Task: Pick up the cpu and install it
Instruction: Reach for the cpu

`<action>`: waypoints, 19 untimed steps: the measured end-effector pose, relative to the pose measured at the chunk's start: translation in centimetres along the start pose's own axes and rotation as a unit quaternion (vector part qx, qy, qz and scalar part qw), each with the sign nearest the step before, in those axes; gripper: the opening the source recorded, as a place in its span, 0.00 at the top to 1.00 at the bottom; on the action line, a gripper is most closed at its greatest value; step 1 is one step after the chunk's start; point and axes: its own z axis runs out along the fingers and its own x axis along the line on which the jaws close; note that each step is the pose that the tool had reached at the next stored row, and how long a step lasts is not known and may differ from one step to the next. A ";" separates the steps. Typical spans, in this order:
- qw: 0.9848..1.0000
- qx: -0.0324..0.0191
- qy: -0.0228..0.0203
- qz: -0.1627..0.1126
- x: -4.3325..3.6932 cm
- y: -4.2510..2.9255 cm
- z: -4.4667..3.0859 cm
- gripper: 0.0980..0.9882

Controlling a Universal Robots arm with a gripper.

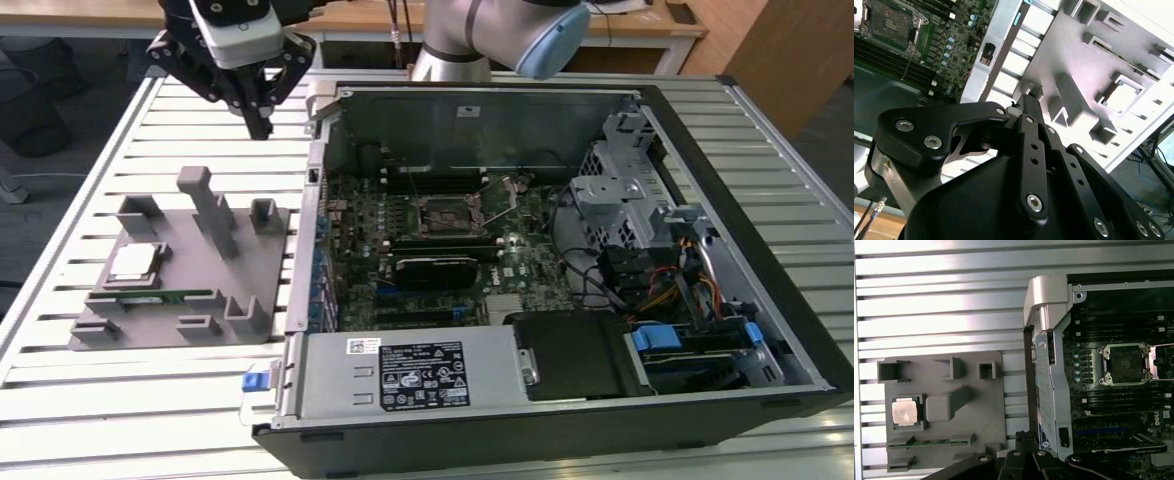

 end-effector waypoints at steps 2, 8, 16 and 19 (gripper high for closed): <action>1.000 0.000 0.000 0.000 0.09 -0.01 0.02 0.99; 1.000 0.000 0.002 0.000 0.37 -0.03 0.10 0.99; 1.000 0.000 0.003 0.000 0.80 -0.07 0.20 0.99; 1.000 0.000 0.004 0.000 0.95 -0.08 0.24 0.99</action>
